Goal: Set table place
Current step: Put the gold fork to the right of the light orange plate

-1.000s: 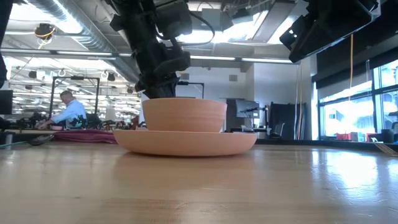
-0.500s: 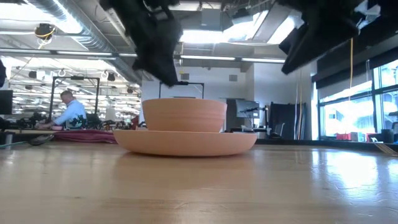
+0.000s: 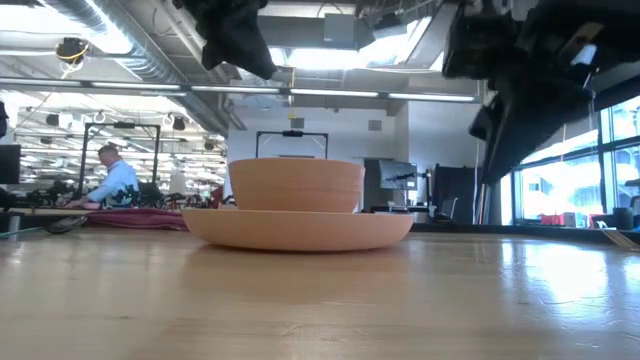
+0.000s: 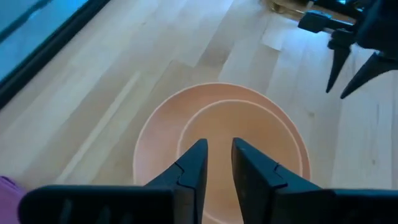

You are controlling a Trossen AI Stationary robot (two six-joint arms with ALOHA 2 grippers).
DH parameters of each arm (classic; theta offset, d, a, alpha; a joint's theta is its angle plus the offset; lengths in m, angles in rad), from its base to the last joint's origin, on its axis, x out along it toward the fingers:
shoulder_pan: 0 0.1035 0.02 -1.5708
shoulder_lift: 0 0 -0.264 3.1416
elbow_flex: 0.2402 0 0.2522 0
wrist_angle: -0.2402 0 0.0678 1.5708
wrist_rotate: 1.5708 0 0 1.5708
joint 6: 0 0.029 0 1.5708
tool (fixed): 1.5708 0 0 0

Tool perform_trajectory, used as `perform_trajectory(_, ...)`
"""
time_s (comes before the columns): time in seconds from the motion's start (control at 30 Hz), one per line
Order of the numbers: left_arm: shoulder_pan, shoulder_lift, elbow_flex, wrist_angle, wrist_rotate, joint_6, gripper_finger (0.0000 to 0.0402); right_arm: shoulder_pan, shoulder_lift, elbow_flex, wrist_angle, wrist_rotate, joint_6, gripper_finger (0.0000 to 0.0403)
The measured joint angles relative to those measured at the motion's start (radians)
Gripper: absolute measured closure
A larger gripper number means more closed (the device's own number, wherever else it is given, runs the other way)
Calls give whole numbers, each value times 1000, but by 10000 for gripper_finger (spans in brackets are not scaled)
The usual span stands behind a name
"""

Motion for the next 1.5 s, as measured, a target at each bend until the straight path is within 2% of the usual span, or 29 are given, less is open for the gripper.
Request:
perform_trajectory(0.2, -15, 0, 0, 1, -42, 61, 346, 0, 19, 0, -86, -77, 163, 306)
perform_trajectory(0.3, -15, 0, 0, 1, -107, 70, 350, 0, 19, 0, -158, -65, 307, 306)
perform_trajectory(0.47, -15, 0, 0, 2, -259, 71, 357, 3, 22, 0, -484, -57, 564, 306)
perform_trajectory(0.6, -15, 0, 0, 2, -323, 84, 362, 35, 22, 0, -732, -58, 773, 306)
perform_trajectory(0.8, -2, 0, 0, 13, -343, 146, 364, 70, 22, 0, -764, -58, 935, 306)
perform_trajectory(0.9, 8, 0, 0, 13, -343, 150, 359, 81, 22, 0, -781, -78, 987, 306)
perform_trajectory(1.13, 11, 0, 0, 10, -342, 173, 346, 86, 21, 0, -943, -136, 1056, 306)
perform_trajectory(1.5, 5, 0, 0, -4, -340, 172, 332, 86, 15, -25, -953, -159, 1055, 306)
